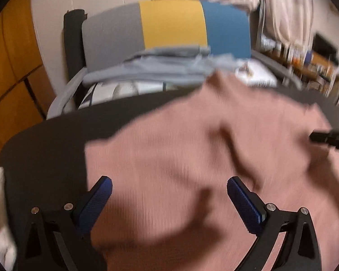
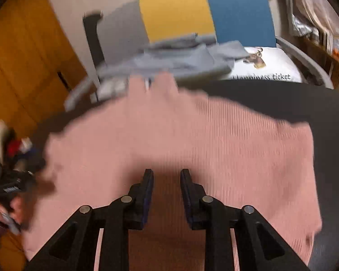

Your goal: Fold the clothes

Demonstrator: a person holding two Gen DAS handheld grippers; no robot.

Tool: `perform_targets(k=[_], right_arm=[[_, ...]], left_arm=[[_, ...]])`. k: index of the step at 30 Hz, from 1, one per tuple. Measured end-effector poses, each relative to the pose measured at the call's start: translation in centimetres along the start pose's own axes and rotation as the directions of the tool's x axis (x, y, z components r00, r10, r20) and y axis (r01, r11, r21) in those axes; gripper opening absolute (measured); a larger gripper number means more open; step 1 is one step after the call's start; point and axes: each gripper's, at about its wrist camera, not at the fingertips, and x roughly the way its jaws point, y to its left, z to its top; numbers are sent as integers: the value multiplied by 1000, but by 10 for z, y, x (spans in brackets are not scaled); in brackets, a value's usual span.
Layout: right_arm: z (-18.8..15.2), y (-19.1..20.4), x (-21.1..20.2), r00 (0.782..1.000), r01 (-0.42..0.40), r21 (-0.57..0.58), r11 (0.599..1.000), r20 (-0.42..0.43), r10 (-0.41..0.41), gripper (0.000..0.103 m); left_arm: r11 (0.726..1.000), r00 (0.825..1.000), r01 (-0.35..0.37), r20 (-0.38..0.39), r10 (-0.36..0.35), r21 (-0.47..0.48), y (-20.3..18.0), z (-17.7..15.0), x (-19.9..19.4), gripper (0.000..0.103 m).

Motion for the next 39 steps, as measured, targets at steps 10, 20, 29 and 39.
perform_targets(k=[10, 20, 29, 39], right_arm=[[130, -5, 91, 996, -62, -24, 998, -67, 61, 30], [163, -17, 189, 973, -96, -42, 994, -217, 85, 30], [156, -30, 182, 983, -78, 76, 994, -158, 89, 6], [152, -33, 122, 976, -200, 228, 953, -38, 214, 5]], left_arm=[[984, 987, 11, -156, -39, -176, -1, 121, 121, 103], [997, 974, 14, -224, -30, -71, -33, 142, 195, 103], [998, 980, 46, -196, -38, 37, -57, 141, 210, 86], [982, 970, 183, -170, -171, 54, -69, 150, 174, 6]])
